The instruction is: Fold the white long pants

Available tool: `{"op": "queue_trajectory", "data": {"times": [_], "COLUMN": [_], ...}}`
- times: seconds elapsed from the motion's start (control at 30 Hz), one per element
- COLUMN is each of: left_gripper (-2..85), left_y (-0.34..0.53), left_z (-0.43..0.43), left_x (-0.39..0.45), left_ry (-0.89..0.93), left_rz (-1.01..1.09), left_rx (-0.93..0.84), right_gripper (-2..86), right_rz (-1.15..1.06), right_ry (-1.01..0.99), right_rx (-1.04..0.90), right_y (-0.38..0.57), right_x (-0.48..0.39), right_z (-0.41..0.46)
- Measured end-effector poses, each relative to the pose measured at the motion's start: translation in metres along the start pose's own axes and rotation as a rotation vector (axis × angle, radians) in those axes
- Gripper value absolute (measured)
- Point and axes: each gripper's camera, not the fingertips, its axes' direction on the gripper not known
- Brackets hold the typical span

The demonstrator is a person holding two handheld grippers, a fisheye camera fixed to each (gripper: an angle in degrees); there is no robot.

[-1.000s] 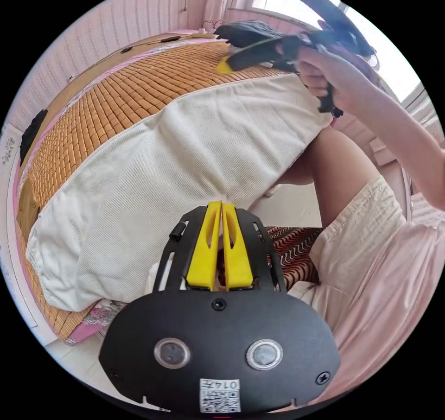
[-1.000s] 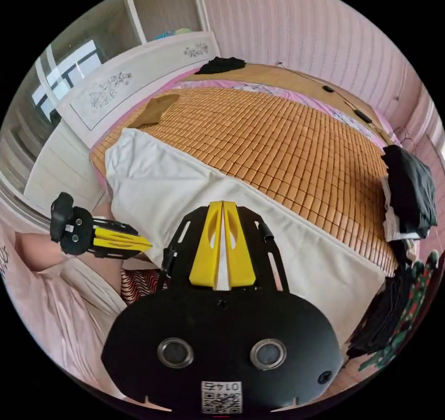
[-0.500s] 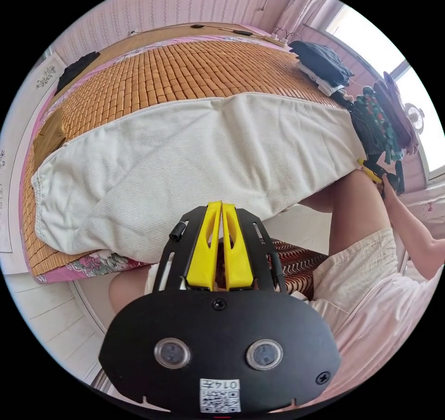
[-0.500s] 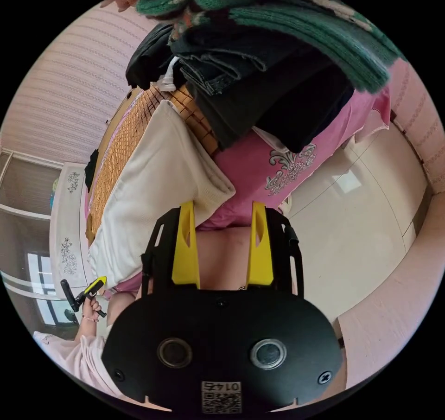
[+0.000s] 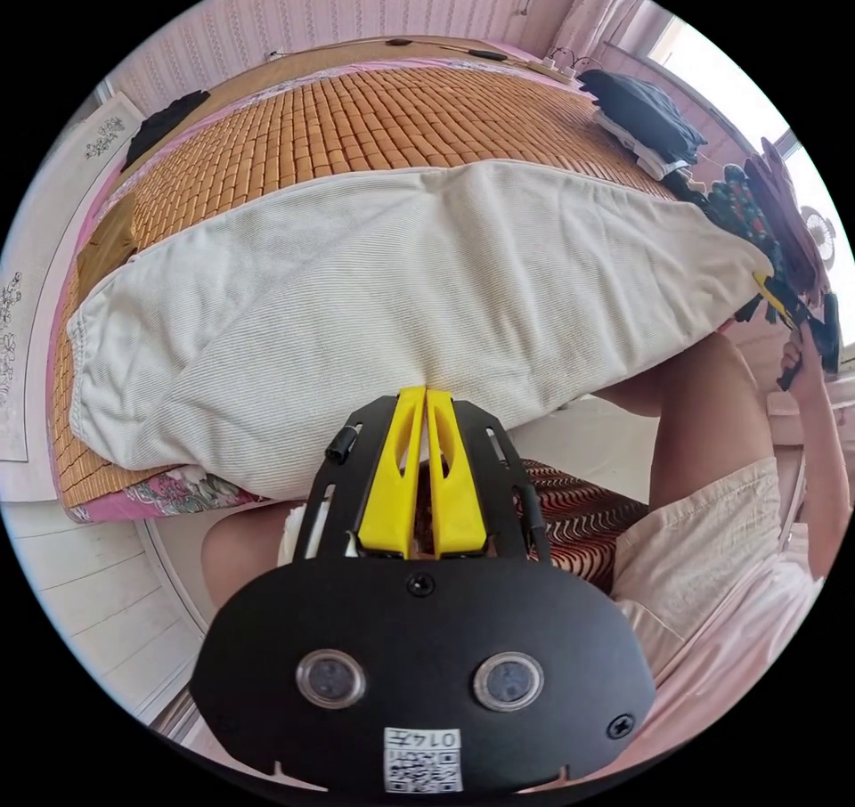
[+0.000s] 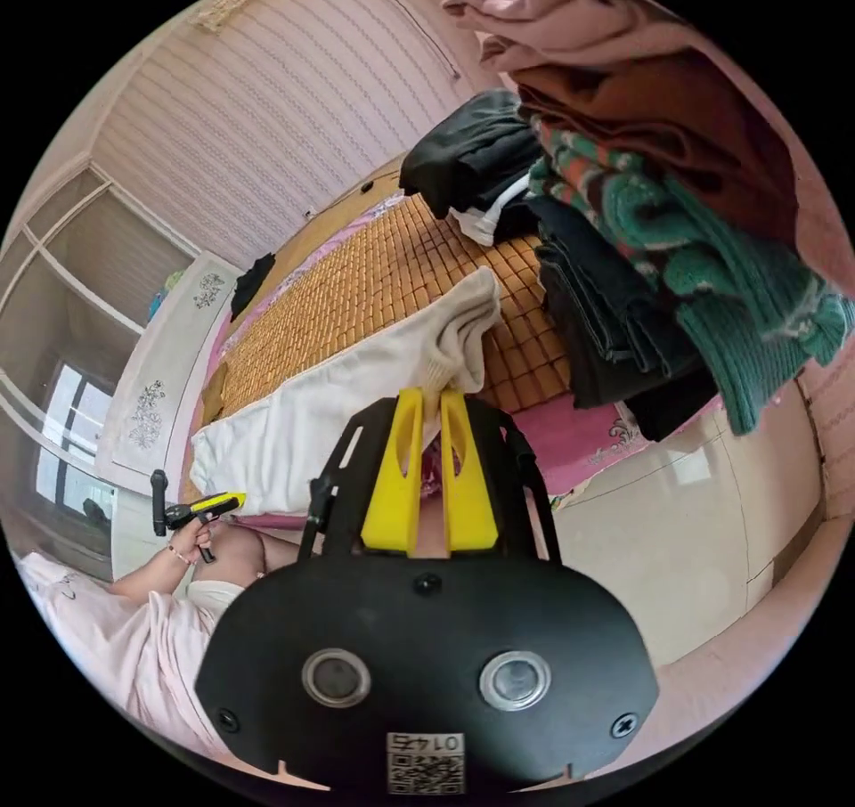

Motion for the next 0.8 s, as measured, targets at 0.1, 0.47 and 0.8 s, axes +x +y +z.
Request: {"op": "queue_trajectory", "data": {"times": [0.1, 0.47, 0.8], "left_gripper": [-1.0, -1.0, -1.0], "left_y": [0.002, -0.021, -0.026], "left_z": [-0.004, -0.023, -0.066], "left_x": [-0.009, -0.011, -0.03], "left_ry": [0.0, 0.24, 0.596], "left_rz": [0.0, 0.058, 0.109], "left_rx": [0.005, 0.087, 0.173], "right_gripper": [2.1, 1.9, 2.3], "right_rz": [-0.101, -0.23, -0.795], "right_ry": [-0.096, -0.378, -0.358], "right_rx": [0.093, 0.358, 0.293], "right_y": [-0.014, -0.083, -0.1], "right_x": [-0.028, -0.08, -0.297], "right_z": [-0.028, -0.121, -0.119]}}
